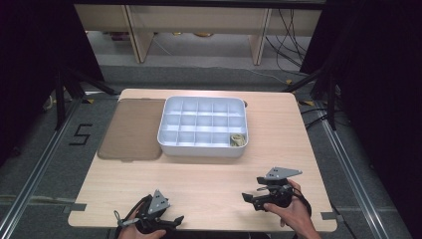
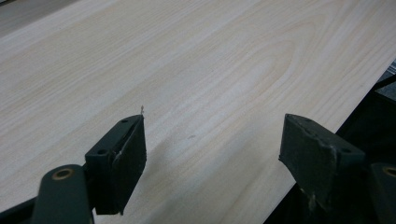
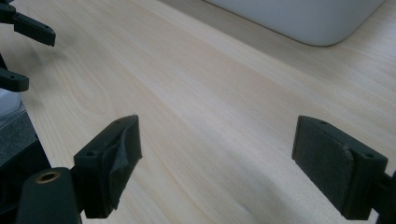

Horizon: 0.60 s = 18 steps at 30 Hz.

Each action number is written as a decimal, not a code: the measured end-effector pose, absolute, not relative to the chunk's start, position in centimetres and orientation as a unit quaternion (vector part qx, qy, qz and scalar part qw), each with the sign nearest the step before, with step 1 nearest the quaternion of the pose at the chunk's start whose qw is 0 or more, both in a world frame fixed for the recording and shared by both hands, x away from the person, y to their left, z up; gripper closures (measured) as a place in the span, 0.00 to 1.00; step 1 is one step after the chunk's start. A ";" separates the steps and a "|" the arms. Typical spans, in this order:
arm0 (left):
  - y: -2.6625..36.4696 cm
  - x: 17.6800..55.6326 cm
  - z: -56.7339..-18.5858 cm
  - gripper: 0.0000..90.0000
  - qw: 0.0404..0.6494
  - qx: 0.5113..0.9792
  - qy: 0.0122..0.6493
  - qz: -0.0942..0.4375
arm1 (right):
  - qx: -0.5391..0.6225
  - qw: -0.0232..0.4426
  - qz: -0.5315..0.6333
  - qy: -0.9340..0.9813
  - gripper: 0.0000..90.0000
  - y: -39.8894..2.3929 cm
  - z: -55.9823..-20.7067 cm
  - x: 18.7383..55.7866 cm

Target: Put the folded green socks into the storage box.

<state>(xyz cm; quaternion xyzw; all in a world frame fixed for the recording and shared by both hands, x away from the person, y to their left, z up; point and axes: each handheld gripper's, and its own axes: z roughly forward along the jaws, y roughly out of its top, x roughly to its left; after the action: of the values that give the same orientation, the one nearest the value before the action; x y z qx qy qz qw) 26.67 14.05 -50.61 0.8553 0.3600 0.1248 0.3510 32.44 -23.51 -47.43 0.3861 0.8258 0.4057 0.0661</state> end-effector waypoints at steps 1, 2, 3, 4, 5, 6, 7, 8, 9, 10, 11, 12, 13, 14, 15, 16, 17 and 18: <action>14.1 26.7 -50.6 0.24 0.349 0.856 0.359 0.125 | 0.385 0.065 0.403 0.828 0.18 -23.6 -47.4 32.4; 14.1 26.7 -50.6 0.25 0.348 0.857 0.359 0.126 | 0.383 0.069 0.402 0.829 0.18 -23.8 -47.5 32.4; 14.2 26.8 -50.6 0.24 0.347 0.860 0.352 0.130 | 0.383 0.071 0.402 0.828 0.18 -23.9 -47.6 32.4; 14.1 26.7 -50.6 0.24 0.349 0.857 0.357 0.128 | 0.387 0.072 0.401 0.827 0.18 -23.9 -47.6 32.3; 14.1 26.7 -50.6 0.24 0.352 0.855 0.358 0.128 | 0.382 0.076 0.403 0.828 0.18 -24.0 -47.7 32.3; 14.1 26.7 -50.6 0.24 0.352 0.855 0.358 0.128 | 0.382 0.076 0.403 0.828 0.18 -24.0 -47.7 32.3; 14.1 26.7 -50.6 0.24 0.352 0.855 0.359 0.128 | 0.385 0.071 0.402 0.828 0.18 -24.1 -47.8 32.2; 14.1 26.7 -50.6 0.24 0.352 0.855 0.358 0.128 | 0.396 0.063 0.402 0.823 0.18 -24.0 -47.9 31.9; 14.2 26.7 -50.6 0.24 0.350 0.856 0.357 0.129 | 0.383 0.068 0.402 0.829 0.18 -24.2 -48.0 32.0; 14.1 26.7 -50.6 0.24 0.346 0.858 0.356 0.130 | 0.394 0.064 0.404 0.823 0.18 -24.2 -48.1 31.6; 14.1 26.8 -50.6 0.24 0.346 0.859 0.354 0.130 | 0.387 0.067 0.403 0.827 0.18 -24.3 -48.2 31.7; 14.1 26.8 -50.6 0.24 0.346 0.859 0.354 0.130 | 0.387 0.067 0.403 0.827 0.18 -24.3 -48.2 31.7; 14.1 26.7 -50.6 0.24 0.346 0.858 0.356 0.130 | 0.386 0.070 0.401 0.828 0.18 -24.4 -48.2 31.5; 14.1 26.7 -50.6 0.24 0.346 0.858 0.356 0.130 | 0.386 0.070 0.401 0.828 0.18 -24.4 -48.2 31.5; 14.1 26.7 -50.6 0.24 0.346 0.858 0.357 0.130 | 0.387 0.067 0.402 0.827 0.18 -24.5 -48.3 31.2; 14.1 26.7 -50.6 0.24 0.346 0.858 0.357 0.130 | 0.387 0.067 0.402 0.827 0.18 -24.5 -48.3 31.2; 14.1 26.7 -50.6 0.25 0.346 0.858 0.356 0.130 | 0.388 0.067 0.402 0.826 0.18 -24.5 -48.5 31.0; 14.1 26.7 -50.6 0.24 0.346 0.858 0.356 0.130 | 0.388 0.067 0.402 0.826 0.18 -24.5 -48.5 31.0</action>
<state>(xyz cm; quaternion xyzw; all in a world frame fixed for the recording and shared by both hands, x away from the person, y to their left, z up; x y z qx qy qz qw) 26.72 14.14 -50.57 0.8583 0.3560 0.1302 0.3459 31.00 -24.53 -48.48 0.3880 0.8265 0.4023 0.0675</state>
